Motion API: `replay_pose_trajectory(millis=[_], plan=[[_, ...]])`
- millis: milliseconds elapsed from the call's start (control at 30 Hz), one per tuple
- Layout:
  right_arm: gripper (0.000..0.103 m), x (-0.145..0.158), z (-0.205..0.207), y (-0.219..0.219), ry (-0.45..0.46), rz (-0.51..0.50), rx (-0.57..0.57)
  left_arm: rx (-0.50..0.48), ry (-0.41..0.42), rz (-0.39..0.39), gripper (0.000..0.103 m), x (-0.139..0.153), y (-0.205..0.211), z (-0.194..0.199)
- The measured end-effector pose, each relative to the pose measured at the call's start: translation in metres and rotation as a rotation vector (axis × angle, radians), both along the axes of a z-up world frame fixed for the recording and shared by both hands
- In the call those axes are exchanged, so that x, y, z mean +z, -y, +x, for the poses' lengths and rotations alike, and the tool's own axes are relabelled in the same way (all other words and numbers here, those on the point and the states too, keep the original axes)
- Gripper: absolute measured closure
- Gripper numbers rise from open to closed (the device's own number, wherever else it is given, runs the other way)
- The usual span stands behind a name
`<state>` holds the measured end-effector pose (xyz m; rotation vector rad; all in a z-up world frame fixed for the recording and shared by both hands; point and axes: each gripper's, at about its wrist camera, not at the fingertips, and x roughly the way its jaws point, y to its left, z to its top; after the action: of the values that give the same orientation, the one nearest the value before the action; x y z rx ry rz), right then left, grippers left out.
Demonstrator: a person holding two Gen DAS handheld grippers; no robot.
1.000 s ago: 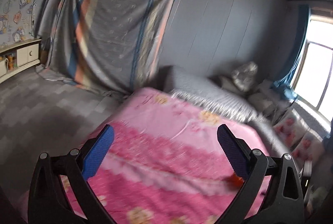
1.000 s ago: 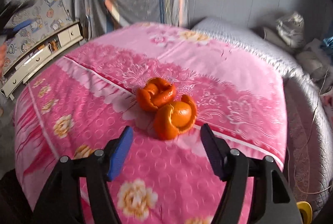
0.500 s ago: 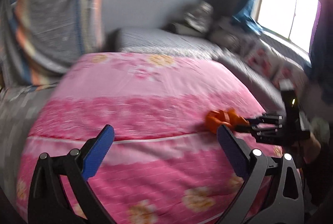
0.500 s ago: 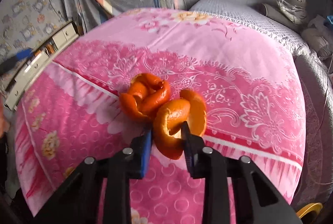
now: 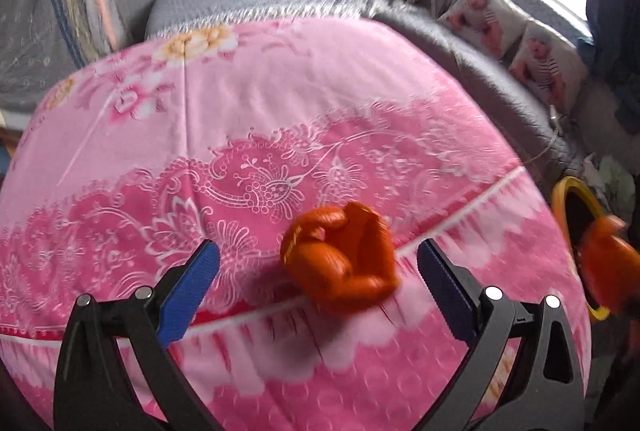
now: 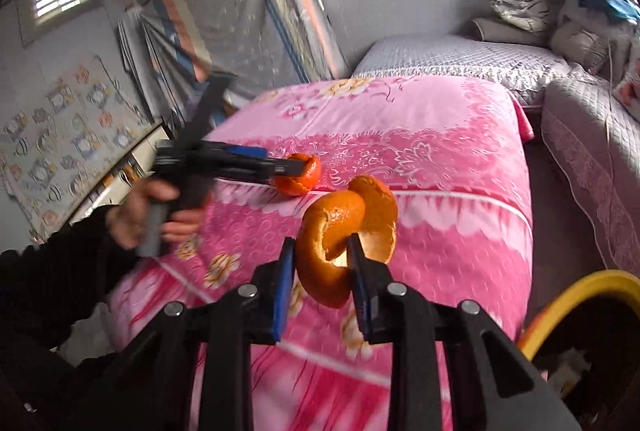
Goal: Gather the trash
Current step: 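Grasp an orange peel with the left tool while the right tool grasps another peel, then carry both orange peels over the yellow-rimmed bin with both tools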
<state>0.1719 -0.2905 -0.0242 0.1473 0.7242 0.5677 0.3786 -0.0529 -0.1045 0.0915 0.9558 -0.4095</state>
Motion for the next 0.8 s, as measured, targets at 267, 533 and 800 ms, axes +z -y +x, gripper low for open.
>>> replay_pose_trajectory(millis=[267, 533, 800], plan=[[0.078, 0.012, -0.027, 0.018, 0.001, 0.108, -0.029, 0.023, -0.049, 0.048, 0.062, -0.017, 0.008, 0.011], [0.078, 0.021, -0.036, 0.003, -0.003, 0.14, 0.004, 0.03, 0.083, -0.006, 0.068, 0.028, -0.015, -0.048], [0.078, 0.035, -0.047, -0.004, 0.037, 0.14, -0.016, 0.023, 0.263, -0.024, 0.068, 0.089, -0.019, -0.125]])
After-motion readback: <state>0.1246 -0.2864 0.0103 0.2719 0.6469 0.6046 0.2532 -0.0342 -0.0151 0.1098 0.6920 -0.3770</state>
